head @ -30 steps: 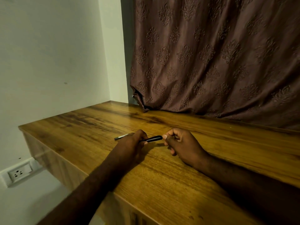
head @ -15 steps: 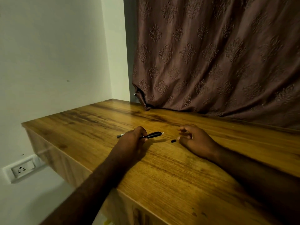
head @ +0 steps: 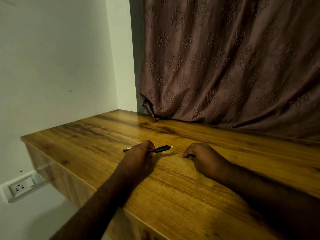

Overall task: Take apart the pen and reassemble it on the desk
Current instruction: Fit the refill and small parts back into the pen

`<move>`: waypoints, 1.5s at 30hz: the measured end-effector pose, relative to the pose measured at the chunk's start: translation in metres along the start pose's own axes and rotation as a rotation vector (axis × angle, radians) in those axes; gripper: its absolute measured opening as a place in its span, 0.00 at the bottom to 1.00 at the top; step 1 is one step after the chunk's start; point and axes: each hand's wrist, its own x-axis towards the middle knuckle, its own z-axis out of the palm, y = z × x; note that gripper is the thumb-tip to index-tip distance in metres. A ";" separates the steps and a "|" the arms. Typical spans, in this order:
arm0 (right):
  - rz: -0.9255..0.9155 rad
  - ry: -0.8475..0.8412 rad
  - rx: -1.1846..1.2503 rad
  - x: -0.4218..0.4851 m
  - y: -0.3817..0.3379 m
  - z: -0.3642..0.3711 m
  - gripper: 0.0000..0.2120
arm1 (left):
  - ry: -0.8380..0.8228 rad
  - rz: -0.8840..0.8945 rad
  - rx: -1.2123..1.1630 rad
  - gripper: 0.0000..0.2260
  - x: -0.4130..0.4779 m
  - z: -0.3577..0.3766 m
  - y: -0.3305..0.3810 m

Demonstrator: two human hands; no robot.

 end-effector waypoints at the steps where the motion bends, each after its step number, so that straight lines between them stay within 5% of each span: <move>1: -0.005 -0.007 -0.034 0.000 0.000 0.001 0.18 | -0.003 -0.002 0.003 0.05 0.000 0.000 0.001; 7: 0.013 0.163 0.040 -0.005 -0.013 0.010 0.20 | -0.001 -0.004 0.001 0.05 0.000 -0.001 0.002; 16: 0.133 0.274 0.594 -0.009 -0.030 0.009 0.12 | 0.016 0.021 -0.032 0.05 -0.001 -0.005 0.005; 20: 0.160 0.317 0.818 -0.010 -0.032 0.004 0.16 | 0.027 0.027 -0.054 0.07 -0.002 -0.006 0.005; 30: 0.090 0.394 0.649 -0.008 -0.032 0.004 0.14 | 0.012 0.035 -0.045 0.06 -0.002 -0.005 0.001; 45: 0.062 0.353 0.714 -0.009 -0.034 0.006 0.14 | -0.026 0.060 -0.118 0.07 -0.001 -0.004 0.002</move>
